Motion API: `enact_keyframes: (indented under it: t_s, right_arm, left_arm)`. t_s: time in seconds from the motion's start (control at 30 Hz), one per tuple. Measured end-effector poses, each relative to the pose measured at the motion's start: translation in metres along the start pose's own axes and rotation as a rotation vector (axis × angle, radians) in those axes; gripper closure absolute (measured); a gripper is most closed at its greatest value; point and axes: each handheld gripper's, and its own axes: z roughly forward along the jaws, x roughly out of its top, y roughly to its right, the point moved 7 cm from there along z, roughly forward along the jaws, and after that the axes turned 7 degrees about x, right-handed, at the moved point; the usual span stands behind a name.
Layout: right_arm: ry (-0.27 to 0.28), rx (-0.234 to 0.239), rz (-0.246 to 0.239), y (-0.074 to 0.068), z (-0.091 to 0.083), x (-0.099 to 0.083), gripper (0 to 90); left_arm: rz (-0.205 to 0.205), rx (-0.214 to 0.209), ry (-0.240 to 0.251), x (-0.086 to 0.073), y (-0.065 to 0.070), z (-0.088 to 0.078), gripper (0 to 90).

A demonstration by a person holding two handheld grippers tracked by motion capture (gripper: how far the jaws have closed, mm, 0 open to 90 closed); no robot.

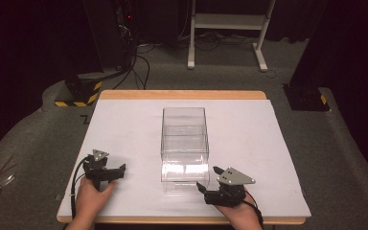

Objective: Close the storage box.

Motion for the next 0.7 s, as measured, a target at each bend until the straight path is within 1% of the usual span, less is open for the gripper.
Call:
enact_keyframes:
  t_s: [0.43, 0.6, 0.7]
  right_arm:
    - [-0.010, -0.012, -0.001, 0.008, 0.003, 0.004, 20.5]
    - [-0.011, -0.009, 0.001, 0.010, 0.005, 0.005, 19.7]
    - [-0.012, -0.011, -0.005, 0.011, 0.006, 0.005, 19.7]
  left_arm:
    - [0.000, 0.000, 0.000, 0.000, 0.000, 0.000, 0.5]
    - [0.000, 0.000, 0.000, 0.000, 0.000, 0.000, 0.5]
    - [0.000, 0.000, 0.000, 0.000, 0.000, 0.000, 0.5]
